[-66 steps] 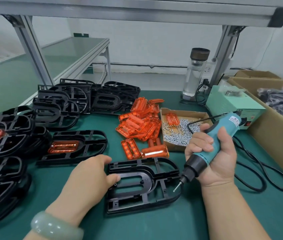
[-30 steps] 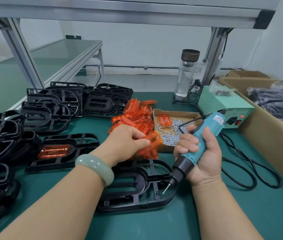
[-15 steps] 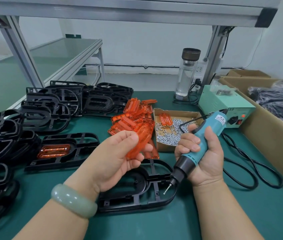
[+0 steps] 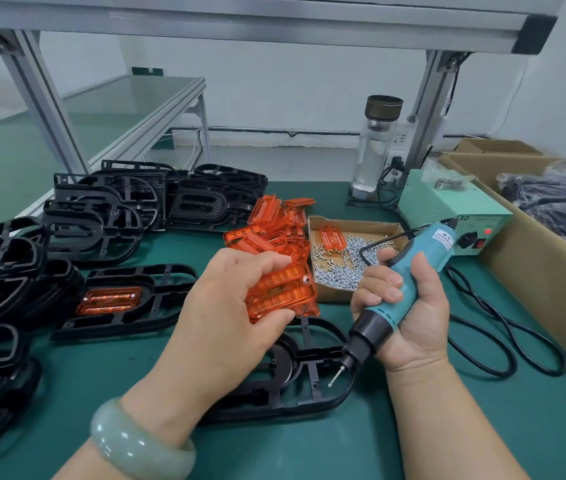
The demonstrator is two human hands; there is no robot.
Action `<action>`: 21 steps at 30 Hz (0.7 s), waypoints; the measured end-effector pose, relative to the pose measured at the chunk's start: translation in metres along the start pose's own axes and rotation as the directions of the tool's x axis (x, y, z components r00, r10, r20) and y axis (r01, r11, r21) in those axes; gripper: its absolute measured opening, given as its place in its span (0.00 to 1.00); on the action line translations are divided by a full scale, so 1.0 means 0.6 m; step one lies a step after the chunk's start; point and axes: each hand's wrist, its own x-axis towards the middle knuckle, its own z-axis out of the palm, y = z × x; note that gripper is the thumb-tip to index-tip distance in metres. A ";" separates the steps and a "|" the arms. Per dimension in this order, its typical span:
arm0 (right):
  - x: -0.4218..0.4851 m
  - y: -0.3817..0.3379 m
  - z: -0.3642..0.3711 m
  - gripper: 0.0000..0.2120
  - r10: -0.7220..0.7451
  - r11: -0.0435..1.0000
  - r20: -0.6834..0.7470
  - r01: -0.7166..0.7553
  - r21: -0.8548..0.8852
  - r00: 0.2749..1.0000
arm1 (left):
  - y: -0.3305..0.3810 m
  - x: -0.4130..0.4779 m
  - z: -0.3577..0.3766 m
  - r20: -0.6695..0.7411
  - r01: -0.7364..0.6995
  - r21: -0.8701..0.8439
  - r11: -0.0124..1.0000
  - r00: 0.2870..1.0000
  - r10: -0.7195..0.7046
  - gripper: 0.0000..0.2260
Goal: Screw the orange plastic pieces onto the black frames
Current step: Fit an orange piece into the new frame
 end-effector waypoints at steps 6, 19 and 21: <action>0.000 0.000 0.000 0.25 -0.004 1.000 -0.005 0.004 -0.003 1.000 | 0.003 -0.005 -0.001 0.026 0.024 -0.002 1.000 0.999 -0.024 0.24; 0.001 0.000 -0.001 0.26 -0.003 1.000 0.001 0.003 -0.001 1.000 | -0.033 -0.010 -0.037 0.211 0.102 0.117 0.988 0.969 -0.125 0.15; 0.001 0.000 -0.001 0.26 -0.002 1.000 0.001 0.002 -0.002 1.000 | -0.046 -0.015 -0.050 0.271 0.100 0.166 0.981 0.952 -0.143 0.15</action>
